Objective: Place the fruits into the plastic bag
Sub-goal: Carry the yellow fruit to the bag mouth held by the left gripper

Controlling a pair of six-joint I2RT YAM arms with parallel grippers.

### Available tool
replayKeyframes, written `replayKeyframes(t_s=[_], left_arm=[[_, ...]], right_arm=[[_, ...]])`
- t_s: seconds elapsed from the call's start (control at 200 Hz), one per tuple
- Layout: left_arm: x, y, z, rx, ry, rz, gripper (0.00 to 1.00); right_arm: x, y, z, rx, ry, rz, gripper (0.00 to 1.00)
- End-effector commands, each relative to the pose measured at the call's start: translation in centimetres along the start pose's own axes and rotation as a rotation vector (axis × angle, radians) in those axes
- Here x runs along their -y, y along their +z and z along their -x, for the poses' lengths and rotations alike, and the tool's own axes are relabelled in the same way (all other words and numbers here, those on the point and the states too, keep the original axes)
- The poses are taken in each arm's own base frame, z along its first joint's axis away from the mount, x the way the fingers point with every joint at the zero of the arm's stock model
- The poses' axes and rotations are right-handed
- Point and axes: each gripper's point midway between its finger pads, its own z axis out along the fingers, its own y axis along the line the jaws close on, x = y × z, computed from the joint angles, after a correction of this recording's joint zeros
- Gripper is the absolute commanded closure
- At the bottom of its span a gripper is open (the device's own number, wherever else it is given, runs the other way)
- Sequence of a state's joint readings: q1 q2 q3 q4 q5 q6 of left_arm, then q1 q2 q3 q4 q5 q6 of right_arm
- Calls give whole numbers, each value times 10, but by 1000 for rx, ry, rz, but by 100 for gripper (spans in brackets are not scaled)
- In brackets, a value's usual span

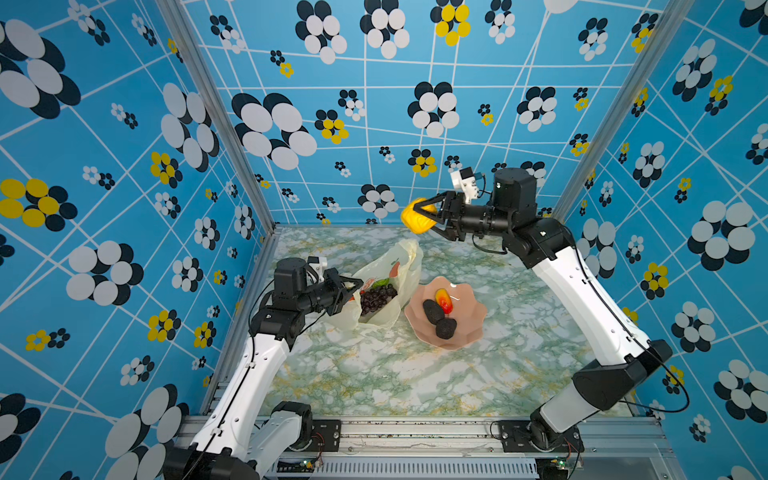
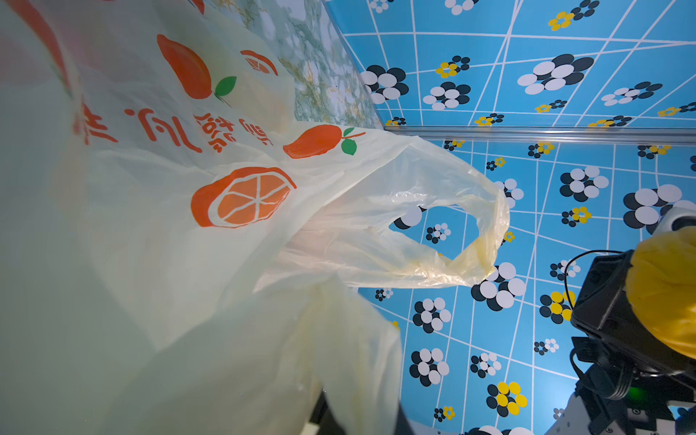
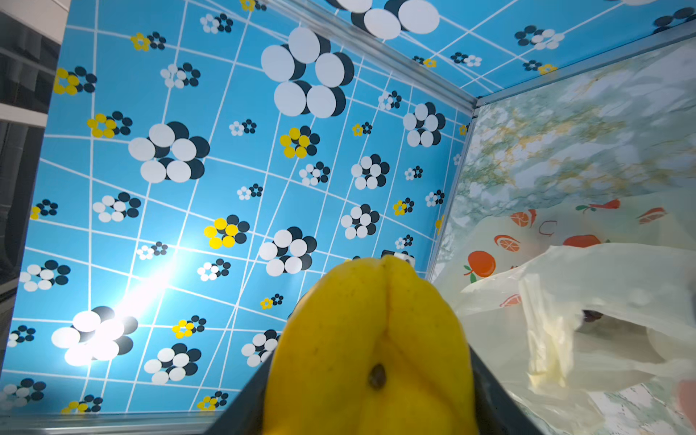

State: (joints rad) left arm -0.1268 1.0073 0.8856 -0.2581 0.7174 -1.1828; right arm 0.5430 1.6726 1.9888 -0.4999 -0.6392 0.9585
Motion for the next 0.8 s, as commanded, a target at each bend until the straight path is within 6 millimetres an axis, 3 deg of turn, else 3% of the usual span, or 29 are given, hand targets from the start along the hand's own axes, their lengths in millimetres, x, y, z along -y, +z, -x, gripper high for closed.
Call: replayKeyframes(t_s=[0.0,0.08,0.155,0.295,0.585,0.675,0.705,0.795], left_arm=[[12,-3,2,12,34,-19,100],[13,-4,2,16,39,-20,100],[15,-5,2,18,43,-21,100],[17,-8,3,26,44,-26,100],[20,-9,6,34,46,-31,100],[24,-10,8,38,52,-38,100],[25,-10,8,37,51,-38,100],[28,-10,8,40,52,-44,100]], right_arm=[[15,32,-28,-132,-8,-72,48],[22,47,-47,-207,-54,-139,47],[49,57,-63,-275,-67,-268,47],[81,61,-89,-380,-132,-434,47],[126,65,-124,-505,-205,-625,48],[131,63,-130,-522,-235,-665,48],[146,70,-134,-544,-233,-697,48],[153,76,-138,-553,-253,-724,48]])
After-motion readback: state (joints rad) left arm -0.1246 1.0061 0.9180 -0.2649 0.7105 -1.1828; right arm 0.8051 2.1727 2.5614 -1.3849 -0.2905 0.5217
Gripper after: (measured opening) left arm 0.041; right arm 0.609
